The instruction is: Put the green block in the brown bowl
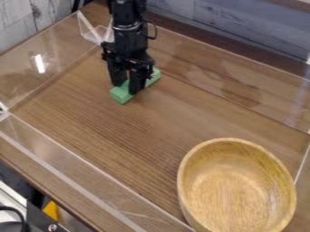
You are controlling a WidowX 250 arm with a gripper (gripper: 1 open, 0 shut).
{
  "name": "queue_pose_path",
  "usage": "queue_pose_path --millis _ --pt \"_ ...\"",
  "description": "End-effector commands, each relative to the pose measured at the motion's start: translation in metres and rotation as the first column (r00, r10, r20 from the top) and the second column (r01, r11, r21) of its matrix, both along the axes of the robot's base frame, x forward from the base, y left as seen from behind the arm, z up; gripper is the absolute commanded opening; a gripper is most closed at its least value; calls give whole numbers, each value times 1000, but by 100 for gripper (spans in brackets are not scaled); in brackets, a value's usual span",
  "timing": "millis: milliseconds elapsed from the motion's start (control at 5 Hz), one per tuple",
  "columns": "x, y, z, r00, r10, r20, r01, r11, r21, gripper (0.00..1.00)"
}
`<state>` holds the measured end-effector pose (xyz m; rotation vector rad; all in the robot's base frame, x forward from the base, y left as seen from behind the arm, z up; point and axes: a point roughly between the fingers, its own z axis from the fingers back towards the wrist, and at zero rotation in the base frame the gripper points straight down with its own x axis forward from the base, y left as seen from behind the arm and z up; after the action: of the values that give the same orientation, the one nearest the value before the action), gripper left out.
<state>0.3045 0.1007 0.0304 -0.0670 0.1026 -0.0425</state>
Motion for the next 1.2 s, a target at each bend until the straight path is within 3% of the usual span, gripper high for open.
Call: queue_pose_path --millis 0,600,1000 --pt "9 2 29 998 0 64 -1 1000 17 0" --pt "9 -2 60 998 1 65 0 1000 -10 0" --pt "14 -7 81 994 -44 99 46 999 -16 0"
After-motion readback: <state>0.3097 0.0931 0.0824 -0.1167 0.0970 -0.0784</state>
